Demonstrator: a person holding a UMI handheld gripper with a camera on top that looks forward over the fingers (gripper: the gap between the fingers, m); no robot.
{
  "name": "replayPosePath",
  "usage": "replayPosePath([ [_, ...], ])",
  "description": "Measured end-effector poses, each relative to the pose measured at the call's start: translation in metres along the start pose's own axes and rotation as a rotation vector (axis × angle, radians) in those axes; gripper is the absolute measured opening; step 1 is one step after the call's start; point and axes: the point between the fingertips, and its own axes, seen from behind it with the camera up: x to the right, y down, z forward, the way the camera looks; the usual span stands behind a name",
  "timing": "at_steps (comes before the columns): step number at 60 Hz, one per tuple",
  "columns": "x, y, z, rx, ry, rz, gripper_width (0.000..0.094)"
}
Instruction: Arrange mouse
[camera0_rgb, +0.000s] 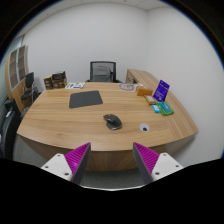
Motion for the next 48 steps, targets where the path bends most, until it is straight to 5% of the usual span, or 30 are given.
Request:
replayPosePath([
  [48,0.030,-0.024,0.228,-0.035,-0.115,-0.024,0.0853],
])
